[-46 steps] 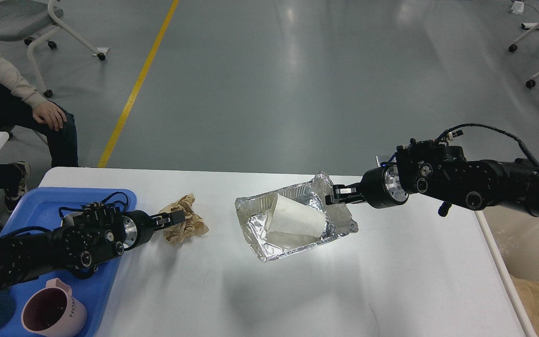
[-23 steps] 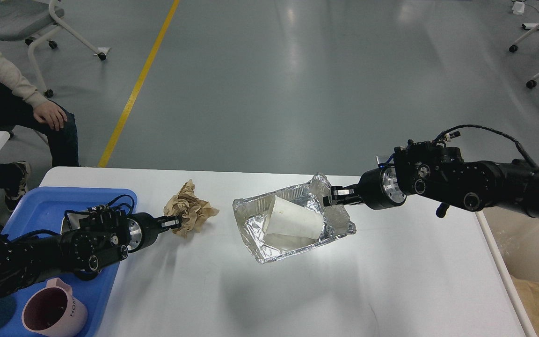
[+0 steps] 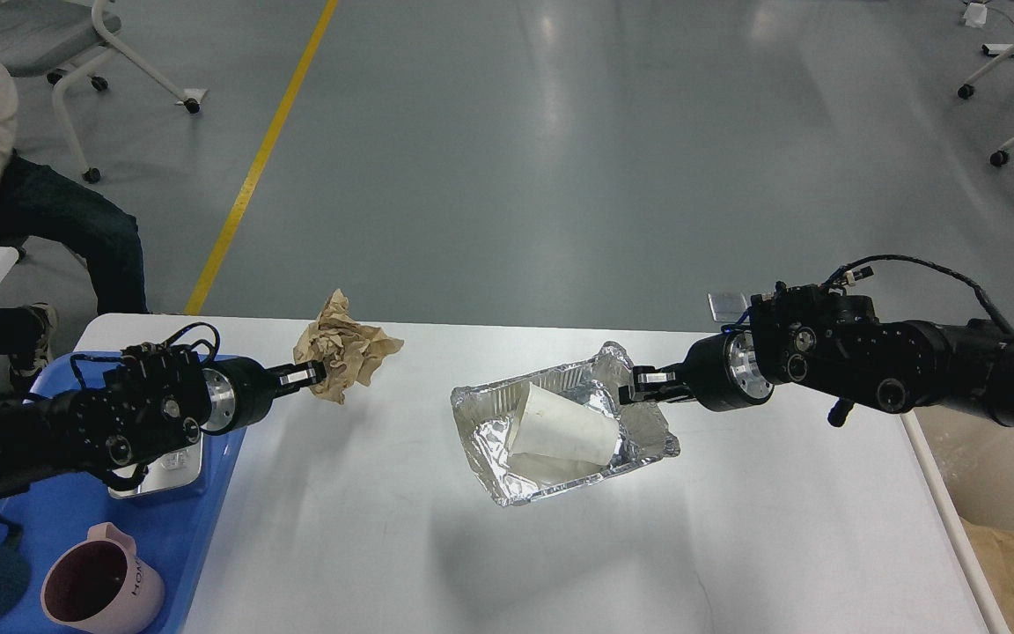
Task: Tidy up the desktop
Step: 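Lift the crumpled paper with the left gripper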
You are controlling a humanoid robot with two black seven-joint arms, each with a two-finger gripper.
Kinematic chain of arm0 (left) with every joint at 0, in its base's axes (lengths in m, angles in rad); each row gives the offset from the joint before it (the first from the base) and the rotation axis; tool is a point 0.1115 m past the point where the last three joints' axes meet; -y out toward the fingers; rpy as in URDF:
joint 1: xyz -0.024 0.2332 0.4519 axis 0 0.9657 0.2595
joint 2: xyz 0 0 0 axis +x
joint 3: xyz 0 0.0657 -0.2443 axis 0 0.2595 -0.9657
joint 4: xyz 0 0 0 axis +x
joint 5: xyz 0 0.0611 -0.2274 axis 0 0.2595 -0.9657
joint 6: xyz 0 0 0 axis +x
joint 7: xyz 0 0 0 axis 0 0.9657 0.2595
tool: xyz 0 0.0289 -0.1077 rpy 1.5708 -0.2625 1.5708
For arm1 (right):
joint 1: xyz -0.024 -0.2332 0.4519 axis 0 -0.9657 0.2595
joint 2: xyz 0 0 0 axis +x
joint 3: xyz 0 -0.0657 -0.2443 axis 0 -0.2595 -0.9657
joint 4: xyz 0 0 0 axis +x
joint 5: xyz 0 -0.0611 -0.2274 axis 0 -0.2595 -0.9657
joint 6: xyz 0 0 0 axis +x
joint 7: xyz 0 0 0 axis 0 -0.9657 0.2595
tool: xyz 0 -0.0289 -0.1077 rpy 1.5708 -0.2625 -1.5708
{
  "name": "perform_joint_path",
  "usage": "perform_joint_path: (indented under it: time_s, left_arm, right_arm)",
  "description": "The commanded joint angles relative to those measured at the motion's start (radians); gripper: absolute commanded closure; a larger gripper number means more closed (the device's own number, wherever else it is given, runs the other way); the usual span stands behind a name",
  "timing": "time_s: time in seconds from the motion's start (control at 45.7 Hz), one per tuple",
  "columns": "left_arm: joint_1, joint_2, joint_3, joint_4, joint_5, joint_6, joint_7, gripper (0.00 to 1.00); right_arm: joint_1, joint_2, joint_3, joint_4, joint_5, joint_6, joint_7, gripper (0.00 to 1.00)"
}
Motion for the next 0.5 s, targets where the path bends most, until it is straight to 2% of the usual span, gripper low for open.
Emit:
perform_joint_path:
  time_s: [0.0, 0.131, 0.482]
  left_arm:
    - [-0.106, 0.112, -0.012, -0.188, 0.009, 0.0, -0.028, 1.0]
    - [-0.218, 0.204, -0.014, -0.355, 0.046, -0.002, -0.025, 1.0]
    - [-0.38, 0.278, -0.015, -0.564, 0.116, -0.038, -0.026, 1.0]
  right_arm:
    - [-0.004, 0.002, -0.006, -0.002, 0.0, 0.004, 0.001, 1.0]
    - [-0.006, 0.003, -0.007, -0.004, 0.0, 0.004, 0.004, 1.0]
    - [-0.006, 0.003, -0.006, -0.005, 0.0, 0.004, 0.004, 1.0]
